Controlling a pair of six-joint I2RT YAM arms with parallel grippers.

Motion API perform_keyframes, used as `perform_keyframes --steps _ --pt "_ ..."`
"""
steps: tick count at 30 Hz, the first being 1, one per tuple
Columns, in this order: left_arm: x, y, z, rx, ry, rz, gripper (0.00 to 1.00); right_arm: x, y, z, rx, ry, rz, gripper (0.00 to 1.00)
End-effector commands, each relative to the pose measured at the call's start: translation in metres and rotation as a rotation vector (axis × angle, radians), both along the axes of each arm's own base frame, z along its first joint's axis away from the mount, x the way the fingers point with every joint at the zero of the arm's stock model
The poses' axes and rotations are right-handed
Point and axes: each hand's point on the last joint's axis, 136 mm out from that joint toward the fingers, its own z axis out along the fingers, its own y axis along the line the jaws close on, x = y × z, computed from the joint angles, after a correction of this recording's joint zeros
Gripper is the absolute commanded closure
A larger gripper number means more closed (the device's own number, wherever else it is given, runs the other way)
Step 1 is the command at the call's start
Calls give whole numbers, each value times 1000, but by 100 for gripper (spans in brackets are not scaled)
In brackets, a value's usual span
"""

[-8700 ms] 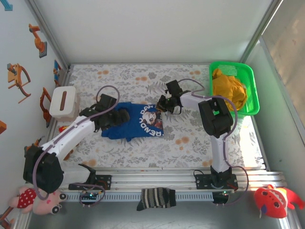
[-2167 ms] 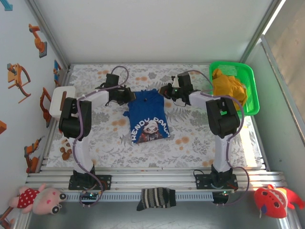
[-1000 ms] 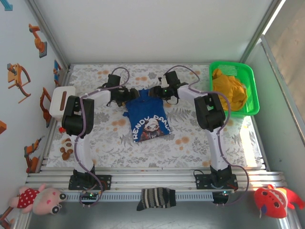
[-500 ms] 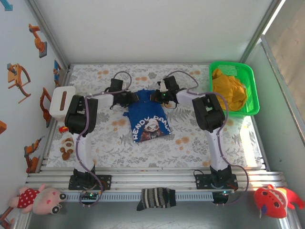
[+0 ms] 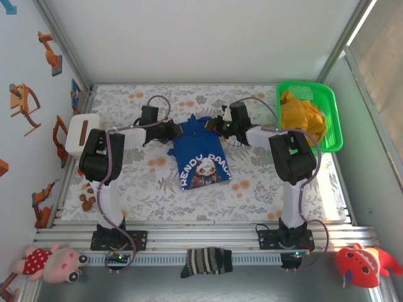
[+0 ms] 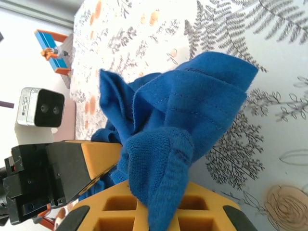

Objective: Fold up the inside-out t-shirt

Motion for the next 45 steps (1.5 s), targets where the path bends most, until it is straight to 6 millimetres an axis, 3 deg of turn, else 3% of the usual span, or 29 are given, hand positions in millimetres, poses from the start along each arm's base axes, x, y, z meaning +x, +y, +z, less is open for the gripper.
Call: perform_keyframes --steps 1,6,9,12,16,19,22,26,28,29,32,34,37,40,45 --pt "15 -3 18 -47 -38 -4 100 18 3 12 44 -25 -31 100" --pt "42 0 24 -50 -69 5 100 43 0 3 54 -3 -64 100" --pt "68 1 41 -60 -108 7 100 67 -2 14 85 -13 -82 100" --pt "94 3 76 -75 -171 14 100 95 -5 53 141 -71 -98 100" --pt "114 3 154 -96 -314 0 100 114 -10 139 214 -212 -95 100" --pt "109 2 203 -118 -402 -15 100 107 -13 189 241 -292 -81 100" --pt "94 0 221 -144 -436 -19 100 91 -17 204 252 -313 -76 100" --pt "62 -9 199 -169 -403 -42 100 60 -26 172 260 -265 -95 100" --pt "40 -18 174 -172 -363 -69 100 34 -28 139 265 -217 -108 100" --pt "29 -22 162 -172 -342 -81 100 23 -27 131 268 -210 -109 100" --pt "-9 -36 122 -164 -275 -131 100 -24 -28 71 258 -117 -118 100" --pt "-39 -42 94 -140 -219 -173 100 -50 -26 48 254 -89 -117 100" --pt "-69 -42 69 -87 -184 -202 100 -82 -29 15 217 -44 -109 100" --pt "-72 -34 61 -25 -187 -193 100 -91 -32 1 182 -39 -105 100" --pt "-57 -33 62 61 -221 -208 100 -79 -36 -5 135 -69 -126 100"
